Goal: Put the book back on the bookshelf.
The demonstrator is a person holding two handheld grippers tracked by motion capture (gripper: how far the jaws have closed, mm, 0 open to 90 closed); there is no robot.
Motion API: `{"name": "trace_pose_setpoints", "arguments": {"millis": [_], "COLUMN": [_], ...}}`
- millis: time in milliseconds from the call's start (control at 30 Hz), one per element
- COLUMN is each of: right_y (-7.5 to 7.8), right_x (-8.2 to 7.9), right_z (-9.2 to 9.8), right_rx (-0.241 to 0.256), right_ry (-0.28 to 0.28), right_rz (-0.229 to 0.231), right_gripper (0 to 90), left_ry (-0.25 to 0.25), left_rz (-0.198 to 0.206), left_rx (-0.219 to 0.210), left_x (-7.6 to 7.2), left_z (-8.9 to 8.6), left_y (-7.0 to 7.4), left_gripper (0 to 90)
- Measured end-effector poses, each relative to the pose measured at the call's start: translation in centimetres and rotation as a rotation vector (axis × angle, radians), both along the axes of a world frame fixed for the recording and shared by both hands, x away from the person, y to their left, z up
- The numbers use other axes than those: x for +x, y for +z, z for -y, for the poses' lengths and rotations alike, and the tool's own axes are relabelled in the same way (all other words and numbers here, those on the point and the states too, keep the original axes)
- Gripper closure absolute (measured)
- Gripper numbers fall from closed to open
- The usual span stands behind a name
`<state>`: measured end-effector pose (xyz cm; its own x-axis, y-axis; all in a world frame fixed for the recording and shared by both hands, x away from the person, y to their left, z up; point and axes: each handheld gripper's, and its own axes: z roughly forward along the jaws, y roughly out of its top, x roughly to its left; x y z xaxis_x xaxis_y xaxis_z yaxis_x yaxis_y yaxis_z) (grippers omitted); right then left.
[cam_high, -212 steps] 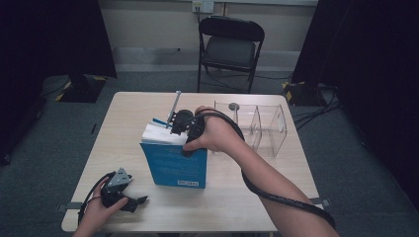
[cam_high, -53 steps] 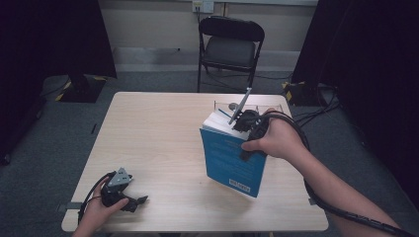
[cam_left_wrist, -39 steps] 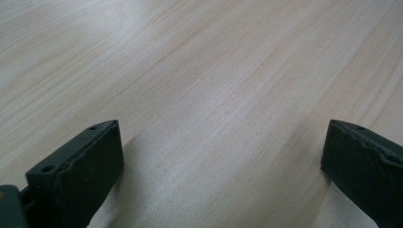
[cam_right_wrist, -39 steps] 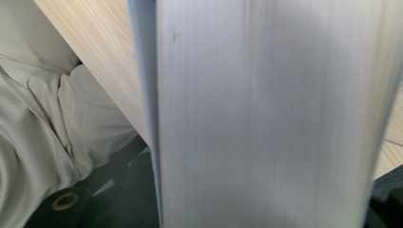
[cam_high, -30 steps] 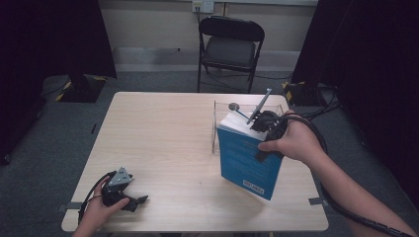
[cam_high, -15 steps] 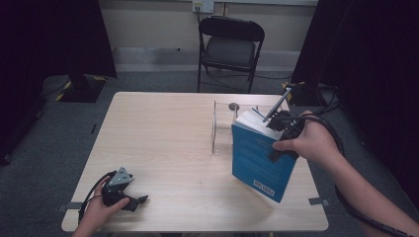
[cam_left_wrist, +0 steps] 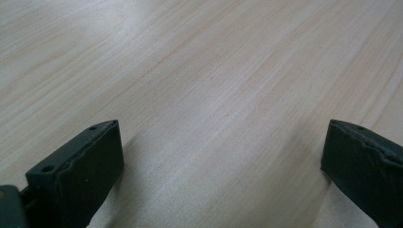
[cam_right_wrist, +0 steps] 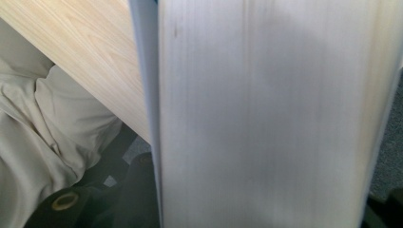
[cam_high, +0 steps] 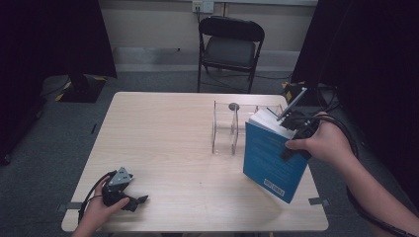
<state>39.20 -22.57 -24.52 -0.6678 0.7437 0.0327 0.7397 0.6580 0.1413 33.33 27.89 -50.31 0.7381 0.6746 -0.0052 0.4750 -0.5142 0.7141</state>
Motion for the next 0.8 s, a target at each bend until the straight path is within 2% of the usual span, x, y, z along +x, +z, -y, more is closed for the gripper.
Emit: {"name": "trace_pose_setpoints", "arguments": {"millis": [100, 200, 333, 367, 400, 500, 800], "right_y": [-0.1, 0.1, 0.4, 0.4, 0.5, 0.4, -0.1], "right_x": [-0.1, 0.0, 0.2, 0.3, 0.3, 0.4, 0.5], "right_z": [0.4, 0.9, 1.6, 1.8, 2.0, 2.5, 3.8], "right_rx": [0.001, 0.010, 0.028, 0.027, 0.026, 0.022, 0.015], "right_ry": [-0.003, -0.021, -0.056, -0.042, -0.063, -0.081, -0.107], "right_rz": [0.027, 0.028, 0.008, 0.018, 0.008, 0.013, -0.001], "right_gripper": [61.8, 61.8, 61.8, 61.8, 61.8, 61.8, 61.8], "left_ry": [0.000, 0.000, 0.000, 0.000, 0.000, 0.000, 0.000], "left_rz": [0.000, 0.000, 0.000, 0.000, 0.000, 0.000, 0.000], "left_rx": [0.001, 0.000, 0.000, 0.000, 0.000, 0.000, 0.000], "left_x": [0.0, 0.0, 0.0, 0.0, 0.0, 0.0, 0.0], "left_z": [0.0, 0.0, 0.0, 0.0, 0.0, 0.0, 0.0], "left_y": [0.0, 0.0, 0.0, 0.0, 0.0, 0.0, 0.0], "left_gripper": [0.0, 0.0, 0.0, 0.0, 0.0, 0.0, 0.0]}}
